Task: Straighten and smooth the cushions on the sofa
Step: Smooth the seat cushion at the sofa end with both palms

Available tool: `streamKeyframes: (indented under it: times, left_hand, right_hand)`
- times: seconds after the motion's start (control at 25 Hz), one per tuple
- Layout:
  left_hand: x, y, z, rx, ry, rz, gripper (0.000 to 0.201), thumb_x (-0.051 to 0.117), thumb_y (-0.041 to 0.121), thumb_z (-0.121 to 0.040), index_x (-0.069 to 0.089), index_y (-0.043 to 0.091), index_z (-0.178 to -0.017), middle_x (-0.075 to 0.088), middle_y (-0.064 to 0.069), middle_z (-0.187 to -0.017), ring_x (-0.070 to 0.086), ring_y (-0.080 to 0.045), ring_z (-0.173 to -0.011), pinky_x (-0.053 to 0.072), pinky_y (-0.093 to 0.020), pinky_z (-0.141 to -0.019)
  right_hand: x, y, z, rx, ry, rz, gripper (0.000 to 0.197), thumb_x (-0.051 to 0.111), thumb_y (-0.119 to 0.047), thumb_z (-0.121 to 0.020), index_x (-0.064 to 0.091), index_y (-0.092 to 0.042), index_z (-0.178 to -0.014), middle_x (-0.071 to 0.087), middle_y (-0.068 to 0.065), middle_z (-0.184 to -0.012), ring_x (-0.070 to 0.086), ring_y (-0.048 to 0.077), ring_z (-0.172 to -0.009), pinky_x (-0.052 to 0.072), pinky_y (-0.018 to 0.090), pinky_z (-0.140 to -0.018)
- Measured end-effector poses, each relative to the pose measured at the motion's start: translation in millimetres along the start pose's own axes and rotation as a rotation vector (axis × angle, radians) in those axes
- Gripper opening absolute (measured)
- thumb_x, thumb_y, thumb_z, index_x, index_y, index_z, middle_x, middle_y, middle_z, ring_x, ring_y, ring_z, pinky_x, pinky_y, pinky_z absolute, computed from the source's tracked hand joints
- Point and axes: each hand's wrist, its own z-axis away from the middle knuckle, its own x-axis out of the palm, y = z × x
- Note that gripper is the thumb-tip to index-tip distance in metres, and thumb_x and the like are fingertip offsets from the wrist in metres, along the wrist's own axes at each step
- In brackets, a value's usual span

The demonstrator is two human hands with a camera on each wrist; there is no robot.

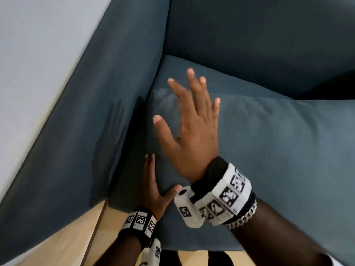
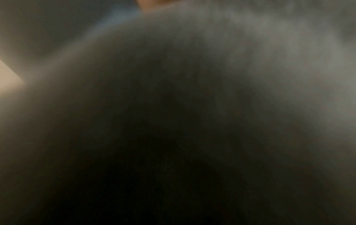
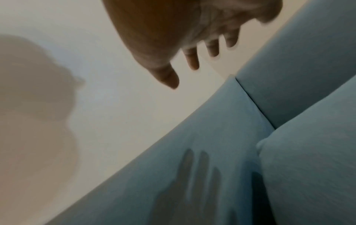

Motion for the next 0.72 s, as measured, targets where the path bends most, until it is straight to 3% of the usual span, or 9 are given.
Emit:
streamKeyframes:
  times: [0.08, 0.16, 0.2, 0.28, 0.44, 0.48, 0.6, 0.64, 0.72]
  left_hand:
    - [1, 3, -2, 0.012, -0.008, -0.005, 0.115, 0.061, 0.083, -0.075, 0.01, 0.029, -0.163, 0.007, 0.004, -0.171, 0.009, -0.014, -0.157, 0.018, -0.045, -0.126]
    - [-2, 7, 1, -0.047, -0.063, -0.004, 0.108, 0.052, 0.084, -0.079, 0.006, 0.034, -0.163, 0.0, 0.01, -0.171, 0.003, -0.006, -0.156, 0.011, -0.034, -0.124]
    - [-4, 5, 4, -0.081, -0.076, 0.033, 0.105, 0.047, 0.085, -0.079, 0.005, 0.037, -0.162, 0.001, 0.013, -0.17, 0.005, -0.001, -0.155, 0.012, -0.029, -0.122]
    - [-8, -5, 8, -0.241, -0.096, 0.148, 0.108, 0.038, 0.093, -0.075, 0.009, 0.037, -0.162, 0.012, 0.018, -0.166, 0.02, 0.007, -0.147, 0.02, -0.024, -0.117]
    - [-8, -33, 31, -0.809, -0.051, 0.476, 0.117, 0.034, 0.101, -0.069, 0.036, 0.022, -0.156, 0.039, 0.002, -0.158, 0.042, -0.02, -0.14, 0.035, -0.042, -0.113]
    - [-6, -31, 34, -0.908, -0.051, 0.591, 0.118, 0.039, 0.1, -0.067, 0.039, 0.021, -0.154, 0.044, -0.004, -0.155, 0.047, -0.026, -0.135, 0.039, -0.044, -0.109]
    - [-6, -26, 53, -1.068, -0.047, 0.596, 0.112, 0.03, 0.097, -0.074, 0.034, 0.023, -0.158, 0.046, -0.011, -0.156, 0.046, -0.034, -0.139, 0.04, -0.051, -0.112]
    - [-7, -28, 58, -1.116, -0.021, 0.586, 0.108, 0.026, 0.094, -0.077, 0.031, 0.025, -0.159, 0.043, -0.01, -0.158, 0.042, -0.036, -0.142, 0.037, -0.053, -0.114]
    - [-7, -33, 67, -1.181, -0.034, 0.681, 0.113, 0.032, 0.097, -0.071, 0.037, 0.024, -0.156, 0.045, -0.011, -0.156, 0.042, -0.039, -0.143, 0.035, -0.057, -0.116]
  right_hand:
    - [15, 20, 24, -0.051, -0.001, 0.189, 0.07, 0.052, -0.046, -0.1, 0.027, -0.027, -0.162, -0.003, 0.003, -0.172, -0.008, 0.029, -0.161, -0.004, 0.058, -0.126]
    - [40, 59, 48, -0.033, -0.444, 0.542, 0.069, 0.037, -0.057, -0.104, 0.01, -0.036, -0.164, -0.006, 0.005, -0.174, -0.022, 0.03, -0.158, -0.011, 0.06, -0.123]
    - [45, 67, 48, 0.015, -0.521, 0.58, 0.069, 0.035, -0.06, -0.103, 0.012, -0.038, -0.164, -0.005, 0.003, -0.174, -0.022, 0.029, -0.158, -0.012, 0.061, -0.123]
    - [35, 50, 34, 0.04, -0.44, 0.356, 0.069, 0.046, -0.054, -0.101, 0.021, -0.035, -0.163, -0.007, 0.0, -0.174, -0.018, 0.027, -0.159, -0.009, 0.062, -0.125]
    - [4, 7, 44, -0.078, 0.023, -0.045, 0.069, 0.057, -0.04, -0.097, 0.033, -0.024, -0.16, -0.002, 0.001, -0.172, -0.007, 0.026, -0.161, -0.003, 0.059, -0.127]
    - [12, 20, 55, -0.129, -0.006, 0.076, 0.066, 0.052, -0.043, -0.099, 0.035, -0.024, -0.16, 0.0, 0.001, -0.171, -0.004, 0.029, -0.161, -0.003, 0.06, -0.126]
    - [52, 68, 85, -0.149, -0.553, 0.625, 0.066, 0.03, -0.061, -0.1, 0.03, -0.036, -0.161, -0.006, 0.001, -0.173, -0.017, 0.031, -0.159, -0.011, 0.063, -0.123]
    - [58, 71, 82, -0.108, -0.608, 0.627, 0.066, 0.032, -0.062, -0.099, 0.031, -0.036, -0.161, -0.003, 0.002, -0.174, -0.017, 0.031, -0.159, -0.013, 0.065, -0.122]
    - [49, 48, 66, -0.087, -0.511, 0.407, 0.06, 0.043, -0.057, -0.1, 0.039, -0.033, -0.155, 0.002, 0.003, -0.174, -0.015, 0.029, -0.159, -0.009, 0.067, -0.123]
